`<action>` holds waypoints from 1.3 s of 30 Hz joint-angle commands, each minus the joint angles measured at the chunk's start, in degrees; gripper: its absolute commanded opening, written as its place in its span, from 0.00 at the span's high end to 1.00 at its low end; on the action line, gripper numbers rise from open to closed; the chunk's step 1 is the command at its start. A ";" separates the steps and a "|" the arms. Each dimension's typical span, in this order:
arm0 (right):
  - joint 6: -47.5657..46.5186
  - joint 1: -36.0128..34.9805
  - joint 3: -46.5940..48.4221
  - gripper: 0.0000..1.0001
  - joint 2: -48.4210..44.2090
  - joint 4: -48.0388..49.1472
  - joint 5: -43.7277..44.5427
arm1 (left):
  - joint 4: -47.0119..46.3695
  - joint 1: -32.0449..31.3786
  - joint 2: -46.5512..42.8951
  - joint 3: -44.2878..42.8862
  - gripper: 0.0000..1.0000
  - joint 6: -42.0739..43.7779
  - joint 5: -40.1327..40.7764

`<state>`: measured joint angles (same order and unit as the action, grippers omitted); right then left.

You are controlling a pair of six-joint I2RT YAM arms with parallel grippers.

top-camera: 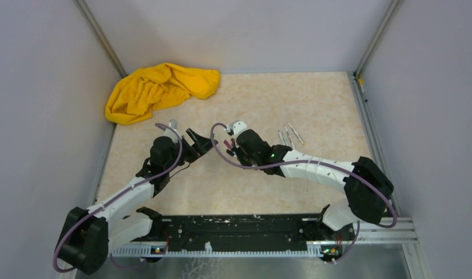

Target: Open the pen caps

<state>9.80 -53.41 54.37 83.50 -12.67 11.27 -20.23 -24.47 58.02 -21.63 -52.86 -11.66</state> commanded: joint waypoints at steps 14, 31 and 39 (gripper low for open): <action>8.72 -9.17 -2.90 1.00 -5.02 7.56 2.19 | -9.46 -6.22 5.62 0.27 0.10 -7.02 2.04; 9.54 -10.40 -2.99 1.00 -5.96 7.39 2.67 | -9.74 -8.79 4.27 1.51 0.56 -8.39 4.71; 9.53 -10.40 -3.83 1.00 -6.59 8.02 2.93 | -10.68 -9.60 4.51 2.12 0.82 -8.51 4.71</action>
<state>18.70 -63.00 50.74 79.46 -7.79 13.06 -28.36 -33.41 62.98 -20.03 -61.36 -6.94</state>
